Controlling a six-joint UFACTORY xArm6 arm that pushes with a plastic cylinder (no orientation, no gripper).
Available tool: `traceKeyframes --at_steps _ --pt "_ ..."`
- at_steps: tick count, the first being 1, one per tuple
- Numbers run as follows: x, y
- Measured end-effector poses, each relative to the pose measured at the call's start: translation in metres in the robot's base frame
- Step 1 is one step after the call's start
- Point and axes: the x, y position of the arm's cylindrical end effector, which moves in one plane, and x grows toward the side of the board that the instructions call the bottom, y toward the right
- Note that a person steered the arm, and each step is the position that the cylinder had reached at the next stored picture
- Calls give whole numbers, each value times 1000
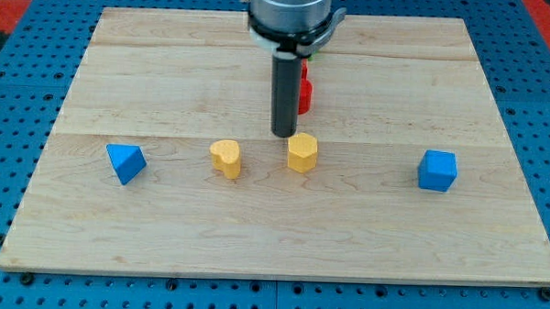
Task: Push the red star to the left side of the board
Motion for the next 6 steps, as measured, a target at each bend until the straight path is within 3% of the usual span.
traceKeyframes --at_steps 1,3,5,6 --pt "3 18" --pt "-99 82" --pt "-130 45" --pt "-131 -36"
